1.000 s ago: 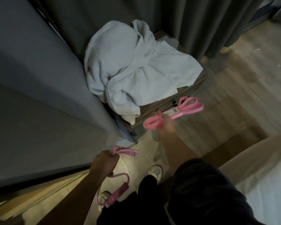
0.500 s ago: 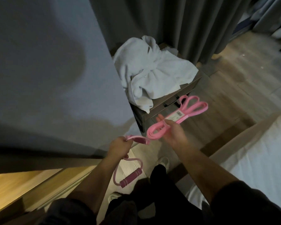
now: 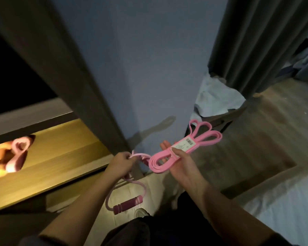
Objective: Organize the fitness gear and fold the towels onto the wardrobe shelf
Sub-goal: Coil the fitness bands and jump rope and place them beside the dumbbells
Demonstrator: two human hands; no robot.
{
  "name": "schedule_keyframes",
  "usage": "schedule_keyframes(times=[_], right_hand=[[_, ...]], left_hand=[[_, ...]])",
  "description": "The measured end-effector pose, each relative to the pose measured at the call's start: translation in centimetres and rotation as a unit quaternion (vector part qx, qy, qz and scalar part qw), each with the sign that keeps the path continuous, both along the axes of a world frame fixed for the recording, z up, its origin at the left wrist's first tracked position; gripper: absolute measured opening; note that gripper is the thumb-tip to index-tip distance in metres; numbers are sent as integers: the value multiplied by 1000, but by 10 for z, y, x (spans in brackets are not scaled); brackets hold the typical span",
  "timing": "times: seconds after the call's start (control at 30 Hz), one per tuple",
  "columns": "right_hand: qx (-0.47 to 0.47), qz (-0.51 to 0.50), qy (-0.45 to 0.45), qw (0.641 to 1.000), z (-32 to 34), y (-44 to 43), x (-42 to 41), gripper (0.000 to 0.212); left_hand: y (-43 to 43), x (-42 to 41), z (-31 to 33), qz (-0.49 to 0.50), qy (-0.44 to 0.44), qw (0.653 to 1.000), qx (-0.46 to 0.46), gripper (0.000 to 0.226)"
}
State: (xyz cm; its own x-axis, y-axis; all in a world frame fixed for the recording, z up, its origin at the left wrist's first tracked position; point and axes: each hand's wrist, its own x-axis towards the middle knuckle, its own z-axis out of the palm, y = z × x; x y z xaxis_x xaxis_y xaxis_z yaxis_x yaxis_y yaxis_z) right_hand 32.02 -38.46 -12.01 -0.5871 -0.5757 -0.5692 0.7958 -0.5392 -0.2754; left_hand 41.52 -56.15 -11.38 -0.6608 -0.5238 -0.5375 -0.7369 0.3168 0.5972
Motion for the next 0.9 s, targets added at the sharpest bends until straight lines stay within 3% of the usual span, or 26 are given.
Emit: schedule_keyframes(times=[0.1, 0.37, 0.53, 0.67, 0.9], right_hand=[[-5, 45, -14, 999, 6, -39, 38, 59], [10, 229, -58, 972, 23, -116, 130, 53], [25, 340, -50, 939, 23, -142, 154, 51], [50, 436, -8, 898, 17, -156, 156, 33], [61, 465, -2, 883, 12, -179, 167, 21]], left_hand=[[-28, 53, 4, 57, 17, 998, 10, 20], [-69, 166, -1, 215, 29, 976, 17, 20], [-70, 206, -7, 320, 66, 945, 18, 21], [-69, 229, -14, 401, 75, 913, 24, 22], [-85, 260, -20, 468, 94, 878, 42, 26]])
